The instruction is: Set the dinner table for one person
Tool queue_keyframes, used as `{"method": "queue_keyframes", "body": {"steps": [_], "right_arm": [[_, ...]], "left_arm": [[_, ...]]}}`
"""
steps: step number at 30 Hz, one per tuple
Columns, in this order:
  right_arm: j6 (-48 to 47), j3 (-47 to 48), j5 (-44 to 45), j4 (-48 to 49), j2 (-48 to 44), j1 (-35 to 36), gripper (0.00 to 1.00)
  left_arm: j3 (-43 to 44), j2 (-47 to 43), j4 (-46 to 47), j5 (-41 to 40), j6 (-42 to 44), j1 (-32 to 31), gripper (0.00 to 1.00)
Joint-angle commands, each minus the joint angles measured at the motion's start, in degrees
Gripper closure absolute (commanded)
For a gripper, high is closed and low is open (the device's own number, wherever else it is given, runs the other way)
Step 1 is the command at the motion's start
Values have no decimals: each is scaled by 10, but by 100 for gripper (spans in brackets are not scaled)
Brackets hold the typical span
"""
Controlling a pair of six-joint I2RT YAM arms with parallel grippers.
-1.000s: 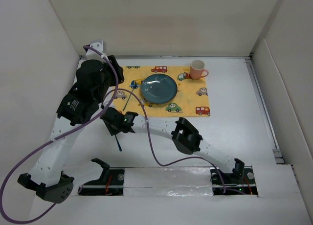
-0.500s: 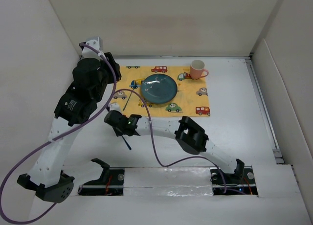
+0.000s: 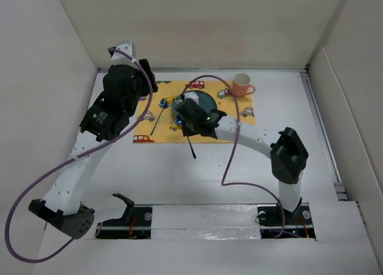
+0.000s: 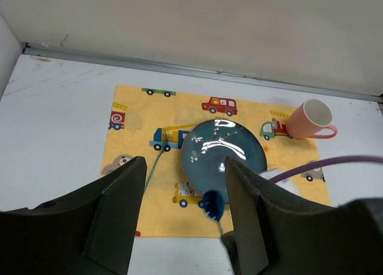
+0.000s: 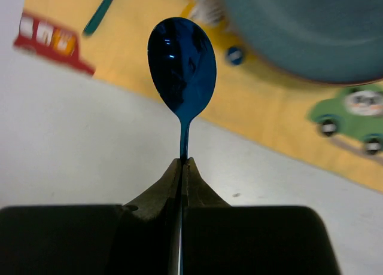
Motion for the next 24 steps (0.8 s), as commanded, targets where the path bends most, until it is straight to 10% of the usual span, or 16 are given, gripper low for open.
{"method": "queue_keyframes", "body": {"steps": [1, 15, 19, 24], "right_arm": [[-10, -36, 1, 32, -58, -73, 100], [-67, 57, -92, 58, 68, -313, 100], [-80, 74, -103, 63, 106, -337, 100], [-88, 94, -113, 67, 145, -357, 100]], "left_arm": [[-19, 18, 49, 4, -17, -2, 48], [-113, 115, 138, 78, -43, 38, 97], [-134, 151, 156, 160, -65, 103, 97], [-137, 214, 146, 195, -56, 133, 72]]}}
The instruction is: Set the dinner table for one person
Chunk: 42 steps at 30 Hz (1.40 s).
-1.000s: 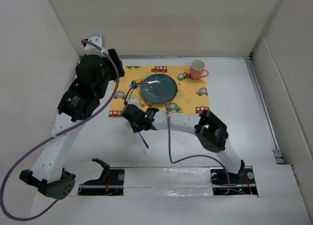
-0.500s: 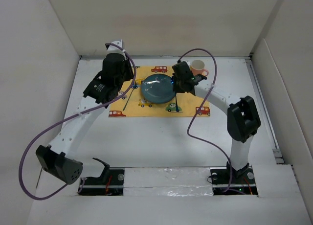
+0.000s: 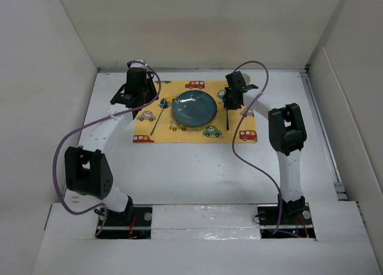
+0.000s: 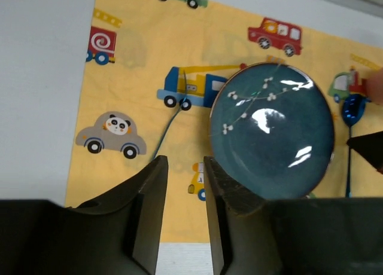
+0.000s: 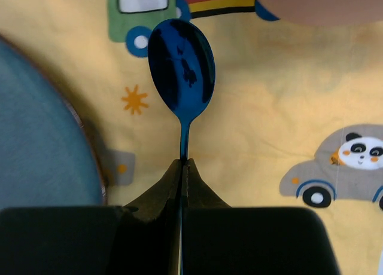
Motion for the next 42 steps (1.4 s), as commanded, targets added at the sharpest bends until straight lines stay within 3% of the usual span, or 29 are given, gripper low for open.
{"method": "queue_keyframes", "body": {"steps": [1, 7, 10, 12, 16, 27, 42], "right_arm": [[-18, 42, -10, 26, 11, -5, 100], [-22, 64, -1, 19, 32, -5, 100], [-21, 69, 15, 6, 35, -5, 86], [-11, 57, 33, -1, 12, -5, 67], [3, 33, 18, 6, -31, -5, 55], [20, -76, -17, 40, -193, 33, 55], [17, -147, -30, 19, -256, 78, 57]], "left_arm": [[7, 29, 10, 33, 0, 3, 71], [10, 74, 12, 26, 6, 3, 70], [3, 92, 2, 23, 9, 15, 70], [-15, 105, 6, 20, 11, 21, 70], [-20, 120, 6, 28, 28, 27, 69], [2, 199, 52, 29, 86, 27, 77], [39, 282, 104, 77, 115, 27, 78]]}}
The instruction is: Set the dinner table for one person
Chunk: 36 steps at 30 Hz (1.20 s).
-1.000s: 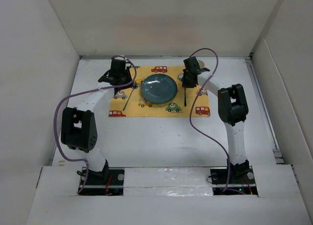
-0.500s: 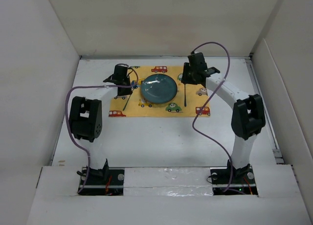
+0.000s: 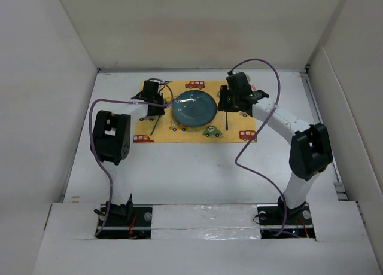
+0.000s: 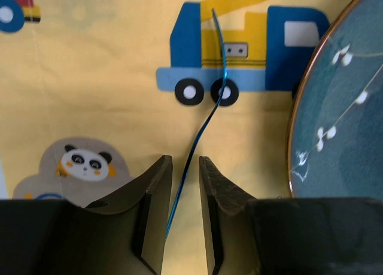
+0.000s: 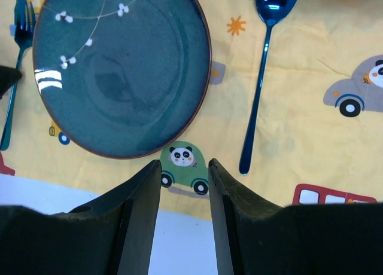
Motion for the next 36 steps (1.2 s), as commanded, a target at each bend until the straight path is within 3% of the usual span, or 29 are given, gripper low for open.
{"method": "queue_keyframes", "body": {"steps": [1, 6, 9, 22, 36], "right_arm": [[1, -2, 1, 10, -24, 13, 57], [0, -1, 3, 6, -27, 18, 57], [0, -3, 8, 4, -29, 18, 57], [-3, -24, -24, 17, -36, 23, 58], [-1, -46, -29, 4, -53, 34, 58]], "left_arm": [[36, 14, 21, 25, 12, 0, 78], [55, 29, 13, 27, 9, 0, 86], [62, 31, 4, 13, 5, 0, 100], [90, -17, -70, -133, -5, 0, 100], [211, 88, -96, -205, 31, -34, 100]]}}
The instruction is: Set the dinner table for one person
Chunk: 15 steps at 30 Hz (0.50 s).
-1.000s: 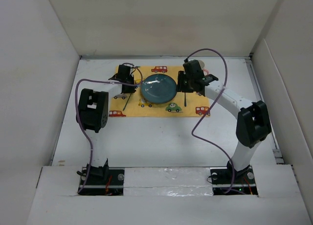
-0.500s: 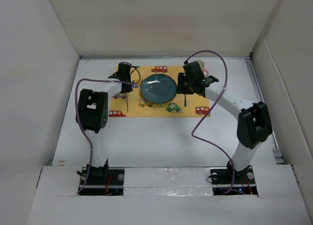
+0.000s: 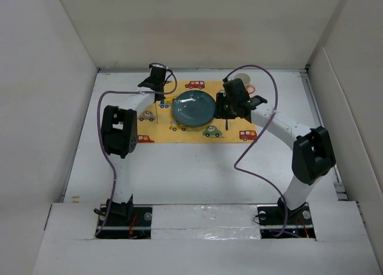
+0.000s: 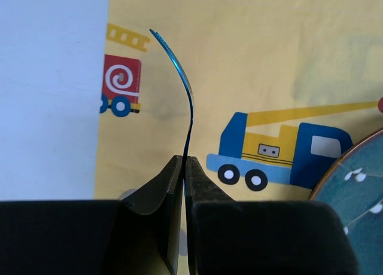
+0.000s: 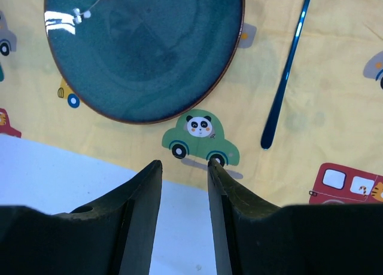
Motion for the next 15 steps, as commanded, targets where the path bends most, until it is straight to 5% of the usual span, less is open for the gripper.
{"method": "queue_keyframes", "body": {"steps": [1, 15], "right_arm": [[-1, 0, -1, 2, -25, 7, 58], [4, 1, 0, -5, -24, 13, 58]], "left_arm": [[33, 32, -27, -35, 16, -15, 100], [32, 59, -36, -56, 37, -20, 100]]}}
